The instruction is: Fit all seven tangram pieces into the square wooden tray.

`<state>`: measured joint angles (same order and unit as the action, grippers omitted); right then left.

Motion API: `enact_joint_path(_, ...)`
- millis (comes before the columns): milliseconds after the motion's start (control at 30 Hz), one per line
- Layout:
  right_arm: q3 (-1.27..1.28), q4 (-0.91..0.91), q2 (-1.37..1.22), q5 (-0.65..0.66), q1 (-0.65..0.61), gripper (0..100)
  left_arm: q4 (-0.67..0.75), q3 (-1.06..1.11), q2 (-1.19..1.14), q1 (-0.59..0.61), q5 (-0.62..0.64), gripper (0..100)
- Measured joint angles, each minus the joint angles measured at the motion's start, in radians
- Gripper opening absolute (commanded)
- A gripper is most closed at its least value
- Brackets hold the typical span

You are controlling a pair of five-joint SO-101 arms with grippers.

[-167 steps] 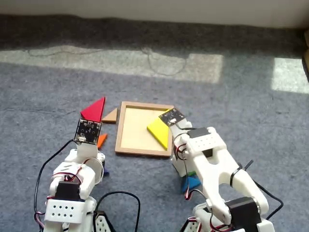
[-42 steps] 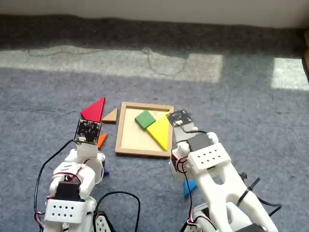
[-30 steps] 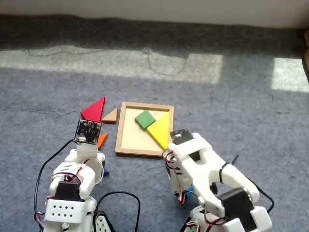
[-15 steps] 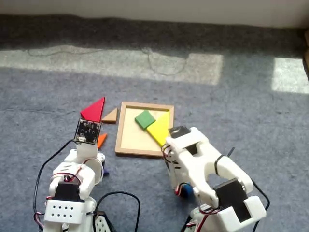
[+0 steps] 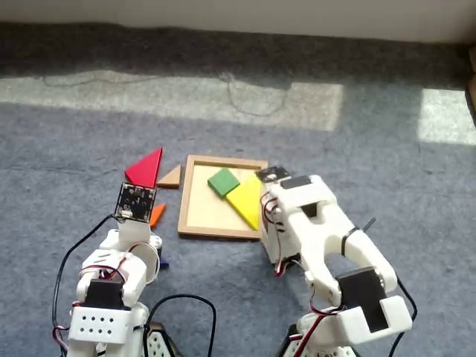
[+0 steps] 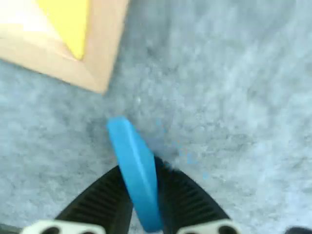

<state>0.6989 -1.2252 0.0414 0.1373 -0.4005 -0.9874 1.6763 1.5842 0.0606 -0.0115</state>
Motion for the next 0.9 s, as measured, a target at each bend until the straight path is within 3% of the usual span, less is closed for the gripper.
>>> enact_joint_path(233,-0.127,-0.176,0.000,0.098,0.008,0.4,0.000,0.000,0.000,0.000,0.000,1)
enact_joint_path(600,-0.146,-0.196,0.074,0.227,0.008,0.4,0.000,0.000,0.000,0.000,0.000,1)
enact_joint_path(800,-0.143,-0.173,0.354,0.229,0.008,0.9,0.000,0.000,0.000,0.000,0.000,1)
enact_joint_path(900,-0.107,-0.109,0.399,0.141,0.008,1.4,0.000,0.000,0.000,0.000,0.000,1)
